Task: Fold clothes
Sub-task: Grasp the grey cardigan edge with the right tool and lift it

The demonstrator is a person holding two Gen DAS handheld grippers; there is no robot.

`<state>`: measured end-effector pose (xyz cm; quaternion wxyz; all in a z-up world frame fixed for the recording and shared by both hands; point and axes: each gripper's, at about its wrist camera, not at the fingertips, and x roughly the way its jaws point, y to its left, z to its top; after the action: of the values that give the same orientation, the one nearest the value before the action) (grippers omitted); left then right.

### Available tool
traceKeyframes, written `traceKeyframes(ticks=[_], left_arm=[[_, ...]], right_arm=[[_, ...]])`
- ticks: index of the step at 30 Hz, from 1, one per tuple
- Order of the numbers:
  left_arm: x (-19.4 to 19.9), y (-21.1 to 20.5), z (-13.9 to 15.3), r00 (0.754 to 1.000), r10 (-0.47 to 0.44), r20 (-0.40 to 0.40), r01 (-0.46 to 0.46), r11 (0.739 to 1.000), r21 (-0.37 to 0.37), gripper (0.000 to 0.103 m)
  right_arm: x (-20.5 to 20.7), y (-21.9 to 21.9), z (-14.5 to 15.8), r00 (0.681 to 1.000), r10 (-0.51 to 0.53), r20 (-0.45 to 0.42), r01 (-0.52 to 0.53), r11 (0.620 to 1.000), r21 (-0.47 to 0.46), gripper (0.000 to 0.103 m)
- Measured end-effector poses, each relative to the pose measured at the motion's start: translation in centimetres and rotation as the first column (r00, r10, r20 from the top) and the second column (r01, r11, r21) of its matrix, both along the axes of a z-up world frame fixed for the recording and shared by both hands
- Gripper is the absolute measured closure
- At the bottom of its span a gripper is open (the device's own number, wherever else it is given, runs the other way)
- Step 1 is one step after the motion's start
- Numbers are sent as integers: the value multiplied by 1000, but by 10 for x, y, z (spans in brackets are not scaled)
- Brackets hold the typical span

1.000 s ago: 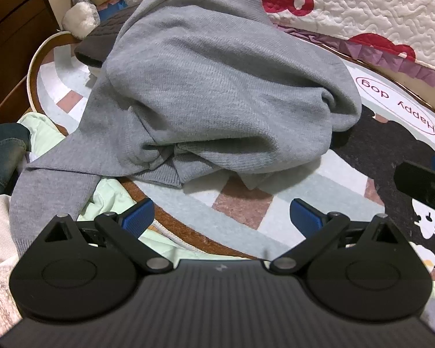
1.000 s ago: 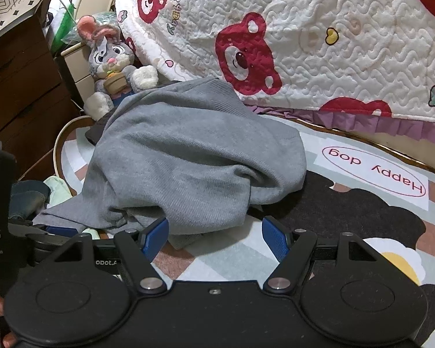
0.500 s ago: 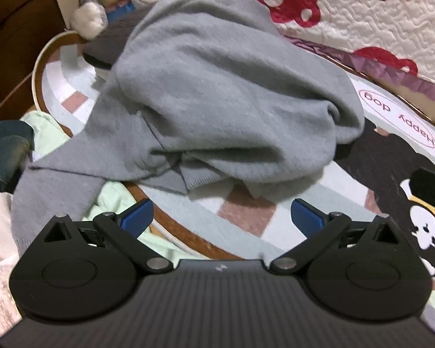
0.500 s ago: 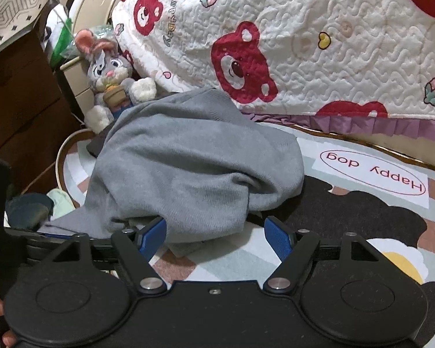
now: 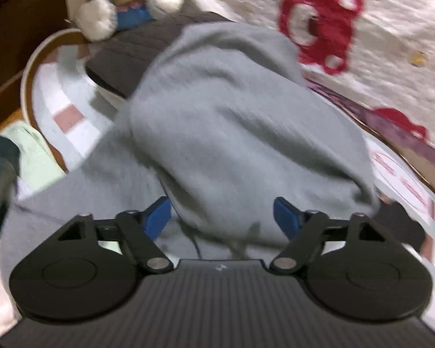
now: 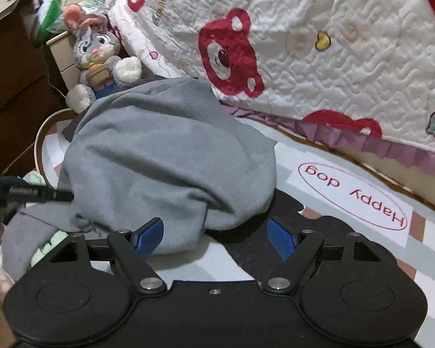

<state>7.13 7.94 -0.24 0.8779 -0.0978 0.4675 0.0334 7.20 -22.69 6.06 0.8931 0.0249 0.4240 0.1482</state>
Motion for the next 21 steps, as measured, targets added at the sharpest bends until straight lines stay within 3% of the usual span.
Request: traceKeyframes(ticks=[5,8,10,12,14,16,20,21], left_arm=[[32,17,-11,995,84,58,-82,996,-25,48],[37,24,-18,991,105,79,-101,994,-45,62],[36,29,-22,990,110,90,-105,993,-60,63],[36,34,-27,988,116,101,-109,991,-74,64],[35,38,-31,986,122,111,-112,990,-89,64],[35,43,-36,984,128,122,-116,988,-103,64],[33,52,-44,980,140,143,-121,984,-132,72],[33,54,-46,979,143,148,-122,983,-139,72]], right_arm=[[29,3,-15,995,23,-99,-9,990,141,20],[40,11,-39,995,-9,-97,27,981,191,20],[49,11,-63,991,-69,-116,94,971,220,20],[56,4,-87,972,-137,-192,186,947,263,20],[58,-13,-109,937,-189,-292,286,897,337,20],[56,-33,-126,901,-221,-372,378,820,428,20],[64,-66,-169,800,-187,-570,550,606,575,20],[66,-69,-171,802,-195,-565,552,605,574,20]])
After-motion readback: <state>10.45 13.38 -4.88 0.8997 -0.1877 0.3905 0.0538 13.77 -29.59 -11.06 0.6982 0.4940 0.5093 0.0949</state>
